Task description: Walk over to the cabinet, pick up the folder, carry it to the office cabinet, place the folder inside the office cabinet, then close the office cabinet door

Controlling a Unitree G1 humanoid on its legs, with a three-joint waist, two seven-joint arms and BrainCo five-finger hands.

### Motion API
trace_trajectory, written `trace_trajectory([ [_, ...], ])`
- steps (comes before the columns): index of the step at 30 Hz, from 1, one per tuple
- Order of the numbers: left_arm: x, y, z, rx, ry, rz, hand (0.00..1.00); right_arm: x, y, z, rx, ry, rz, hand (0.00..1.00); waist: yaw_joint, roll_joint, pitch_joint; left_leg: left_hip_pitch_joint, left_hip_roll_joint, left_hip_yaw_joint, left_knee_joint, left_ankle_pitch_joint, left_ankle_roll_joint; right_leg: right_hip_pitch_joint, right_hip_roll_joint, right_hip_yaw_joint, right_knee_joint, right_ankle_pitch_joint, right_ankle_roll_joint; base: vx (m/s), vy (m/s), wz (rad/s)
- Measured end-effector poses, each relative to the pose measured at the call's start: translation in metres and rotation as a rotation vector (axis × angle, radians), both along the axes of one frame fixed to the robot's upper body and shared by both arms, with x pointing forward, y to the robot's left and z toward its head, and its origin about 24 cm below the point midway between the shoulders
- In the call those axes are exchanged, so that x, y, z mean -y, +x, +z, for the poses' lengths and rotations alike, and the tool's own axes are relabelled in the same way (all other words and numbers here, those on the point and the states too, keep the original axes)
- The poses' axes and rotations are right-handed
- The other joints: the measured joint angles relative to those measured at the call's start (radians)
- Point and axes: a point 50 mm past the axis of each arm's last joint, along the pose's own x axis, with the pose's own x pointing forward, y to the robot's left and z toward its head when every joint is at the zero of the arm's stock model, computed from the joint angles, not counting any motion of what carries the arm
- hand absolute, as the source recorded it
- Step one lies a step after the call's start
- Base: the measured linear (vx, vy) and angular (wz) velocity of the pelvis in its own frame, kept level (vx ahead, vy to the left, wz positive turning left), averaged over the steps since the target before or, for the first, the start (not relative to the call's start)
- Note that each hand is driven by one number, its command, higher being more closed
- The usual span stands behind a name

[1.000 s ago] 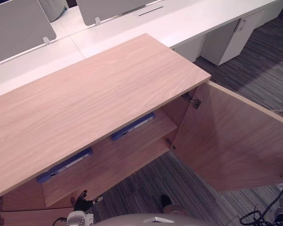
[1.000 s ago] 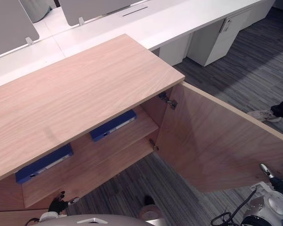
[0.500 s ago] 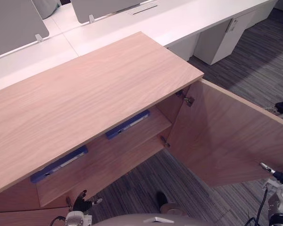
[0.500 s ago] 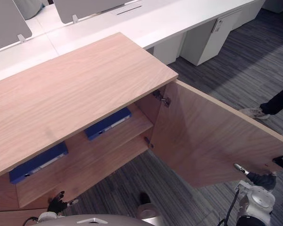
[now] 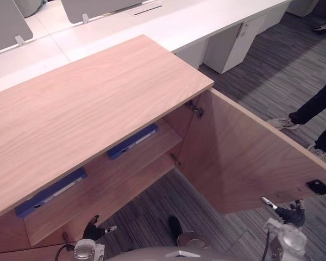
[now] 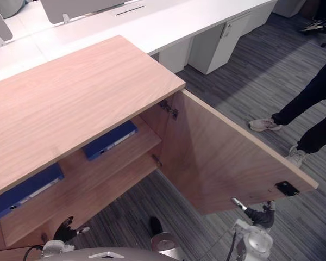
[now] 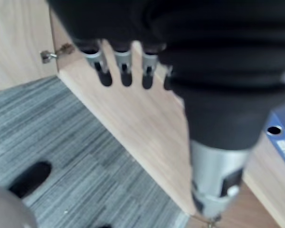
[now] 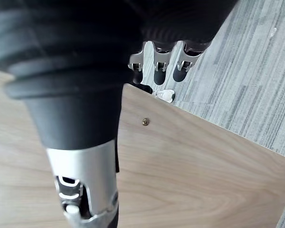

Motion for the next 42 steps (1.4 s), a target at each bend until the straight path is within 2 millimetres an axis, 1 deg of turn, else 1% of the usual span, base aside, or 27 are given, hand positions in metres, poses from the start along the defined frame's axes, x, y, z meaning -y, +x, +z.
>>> trace_trajectory([
  [6,0.006,0.007,0.000,0.006,0.001,-0.029,0.00,-0.032,-0.012,-0.015,-0.074,0.035,0.106,0.00,0.000,-0.006,-0.001,-0.001,0.002,0.003,0.013,0.001,-0.001,-0.004,-0.001,0.002,-0.001,0.011,0.002,-0.11,-0.050,-0.05],
  [8,0.006,0.010,0.001,0.013,0.007,-0.027,0.00,-0.047,-0.017,-0.023,-0.103,0.067,0.148,0.00,0.000,-0.018,-0.002,-0.002,0.003,0.004,0.013,0.004,-0.005,-0.006,-0.001,0.002,-0.005,0.017,0.001,-0.12,-0.056,-0.05],
  [9,0.007,0.011,0.001,0.015,0.008,-0.028,0.00,-0.050,-0.018,-0.025,-0.113,0.073,0.162,0.00,0.001,-0.021,-0.002,-0.004,0.003,0.004,0.013,0.004,-0.007,-0.008,-0.001,0.002,-0.006,0.017,0.002,-0.12,-0.054,-0.05],
  [12,0.009,0.017,0.002,0.026,0.009,-0.041,0.00,-0.070,-0.026,-0.034,-0.167,0.109,0.242,0.00,0.011,-0.032,-0.005,-0.026,0.003,0.004,0.013,0.011,-0.011,-0.028,-0.003,-0.001,-0.004,0.024,0.000,-0.11,-0.056,-0.03],
  [15,0.015,0.021,0.002,0.031,-0.002,-0.048,0.00,-0.086,-0.033,-0.042,-0.215,0.142,0.313,0.00,0.022,-0.034,-0.005,-0.035,0.002,-0.001,0.012,0.023,-0.007,-0.035,-0.004,-0.008,-0.001,0.034,0.004,-0.07,-0.042,0.01],
  [16,0.017,0.022,0.002,0.031,-0.007,-0.048,0.00,-0.092,-0.032,-0.044,-0.229,0.153,0.348,0.00,0.023,-0.034,-0.005,-0.035,0.002,-0.004,0.009,0.030,0.000,-0.035,-0.006,-0.017,-0.001,0.035,0.005,-0.08,-0.035,0.15],
  [18,0.021,0.027,0.002,0.041,-0.010,-0.059,0.00,-0.113,-0.031,-0.049,-0.269,0.184,0.506,0.00,0.030,-0.036,-0.006,-0.037,-0.003,-0.031,-0.010,0.046,-0.008,-0.034,-0.014,-0.054,-0.004,0.033,0.002,-0.09,-0.030,0.30],
  [19,0.021,0.029,0.003,0.044,-0.006,-0.068,0.00,-0.121,-0.029,-0.049,-0.275,0.183,0.573,0.00,0.034,-0.036,-0.005,-0.041,-0.006,-0.042,-0.017,0.053,-0.008,-0.035,-0.016,-0.062,-0.005,0.031,-0.002,-0.12,-0.038,0.40],
  [20,0.024,0.034,0.004,0.054,-0.001,-0.089,0.00,-0.141,-0.026,-0.053,-0.293,0.215,0.692,0.00,0.049,-0.037,-0.005,-0.047,-0.010,-0.067,-0.029,0.067,-0.007,-0.036,-0.021,-0.084,-0.005,0.030,-0.002,-0.09,-0.035,0.46],
  [21,0.025,0.037,0.005,0.062,0.001,-0.094,0.00,-0.154,-0.028,-0.055,-0.301,0.232,0.744,0.00,0.056,-0.039,-0.006,-0.054,-0.012,-0.085,-0.036,0.076,-0.006,-0.035,-0.024,-0.100,-0.005,0.029,-0.003,-0.10,-0.045,0.55],
  [22,0.026,0.038,0.005,0.064,0.008,-0.099,0.00,-0.170,-0.021,-0.053,-0.291,0.231,0.847,0.00,0.061,-0.045,-0.009,-0.056,-0.015,-0.103,-0.051,0.092,-0.006,-0.035,-0.026,-0.115,-0.005,0.029,-0.004,-0.06,-0.028,0.44],
  [23,0.027,0.038,0.005,0.063,0.008,-0.102,0.00,-0.177,-0.016,-0.052,-0.281,0.218,0.903,0.00,0.066,-0.049,-0.012,-0.056,-0.016,-0.110,-0.059,0.098,-0.007,-0.035,-0.026,-0.120,-0.005,0.029,-0.004,-0.06,-0.028,0.37],
  [24,0.028,0.038,0.005,0.060,0.006,-0.106,0.00,-0.191,-0.002,-0.046,-0.242,0.202,1.000,0.00,0.081,-0.059,-0.015,-0.060,-0.017,-0.125,-0.065,0.106,-0.006,-0.034,-0.028,-0.135,-0.005,0.029,-0.004,-0.05,-0.012,0.41],
  [25,0.031,0.038,0.004,0.057,0.004,-0.119,0.00,-0.203,0.006,-0.042,-0.215,0.184,1.064,0.00,0.096,-0.067,-0.021,-0.067,-0.023,-0.144,-0.079,0.119,-0.005,-0.035,-0.032,-0.148,-0.004,0.028,-0.004,-0.05,-0.004,0.52],
  [26,0.033,0.038,0.004,0.057,0.001,-0.127,0.00,-0.210,0.015,-0.039,-0.187,0.176,1.100,0.00,0.103,-0.073,-0.025,-0.069,-0.028,-0.164,-0.092,0.129,-0.003,-0.035,-0.036,-0.165,-0.003,0.027,-0.003,-0.03,0.016,0.70],
  [27,0.037,0.037,0.003,0.051,-0.007,-0.136,0.00,-0.219,0.026,-0.033,-0.150,0.161,1.146,0.00,0.117,-0.078,-0.028,-0.071,-0.033,-0.194,-0.114,0.149,0.003,-0.033,-0.044,-0.193,-0.001,0.023,0.000,-0.02,0.026,0.63],
  [29,0.039,0.035,0.002,0.044,-0.011,-0.137,0.00,-0.224,0.034,-0.030,-0.130,0.143,1.168,0.00,0.129,-0.084,-0.029,-0.083,-0.042,-0.221,-0.121,0.158,0.002,-0.031,-0.053,-0.218,0.000,0.020,0.004,-0.01,0.037,0.53],
  [31,0.039,0.030,-0.001,0.020,-0.013,-0.134,0.00,-0.227,0.041,-0.029,-0.125,0.128,1.186,0.00,0.135,-0.090,-0.031,-0.097,-0.052,-0.258,-0.121,0.164,0.012,-0.027,-0.068,-0.249,0.002,0.013,0.013,0.01,0.060,0.50],
  [33,0.039,0.029,-0.001,0.015,-0.013,-0.133,0.00,-0.228,0.042,-0.033,-0.153,0.101,1.205,0.00,0.142,-0.096,-0.032,-0.103,-0.064,-0.288,-0.121,0.164,0.014,-0.018,-0.082,-0.272,0.005,0.010,0.023,0.04,0.074,0.48],
  [35,0.038,0.029,-0.001,0.016,-0.010,-0.132,0.00,-0.225,0.039,-0.040,-0.195,0.092,1.201,0.00,0.151,-0.102,-0.034,-0.104,-0.073,-0.310,-0.122,0.161,0.019,-0.001,-0.089,-0.294,0.006,0.003,0.034,0.03,0.058,0.42],
  [37,0.036,0.027,-0.002,0.011,-0.005,-0.130,0.00,-0.221,0.035,-0.047,-0.240,0.075,1.188,0.00,0.156,-0.109,-0.039,-0.101,-0.083,-0.326,-0.122,0.156,0.028,0.011,-0.098,-0.304,0.009,-0.006,0.042,0.03,0.050,0.23],
  [39,0.034,0.026,-0.002,0.009,0.000,-0.126,0.00,-0.211,0.033,-0.054,-0.285,0.056,1.155,0.00,0.160,-0.115,-0.043,-0.101,-0.094,-0.333,-0.122,0.154,0.034,0.015,-0.108,-0.308,0.010,-0.006,0.043,0.05,0.065,0.13],
  [40,0.033,0.026,-0.002,0.007,0.000,-0.126,0.00,-0.203,0.032,-0.057,-0.309,0.052,1.120,0.00,0.159,-0.116,-0.043,-0.100,-0.100,-0.338,-0.122,0.156,0.044,0.018,-0.113,-0.309,0.011,-0.008,0.044,0.05,0.052,0.14],
  [41,0.033,0.025,-0.002,0.005,0.002,-0.125,0.00,-0.193,0.031,-0.061,-0.332,0.054,1.074,0.00,0.159,-0.116,-0.044,-0.101,-0.105,-0.346,-0.122,0.155,0.044,0.020,-0.118,-0.316,0.014,-0.009,0.046,0.04,0.037,0.17],
  [42,0.032,0.024,-0.002,0.001,0.003,-0.125,0.00,-0.189,0.029,-0.064,-0.348,0.052,1.051,0.00,0.157,-0.116,-0.044,-0.101,-0.109,-0.351,-0.122,0.155,0.044,0.022,-0.120,-0.321,0.016,-0.010,0.048,0.04,0.032,0.21],
])
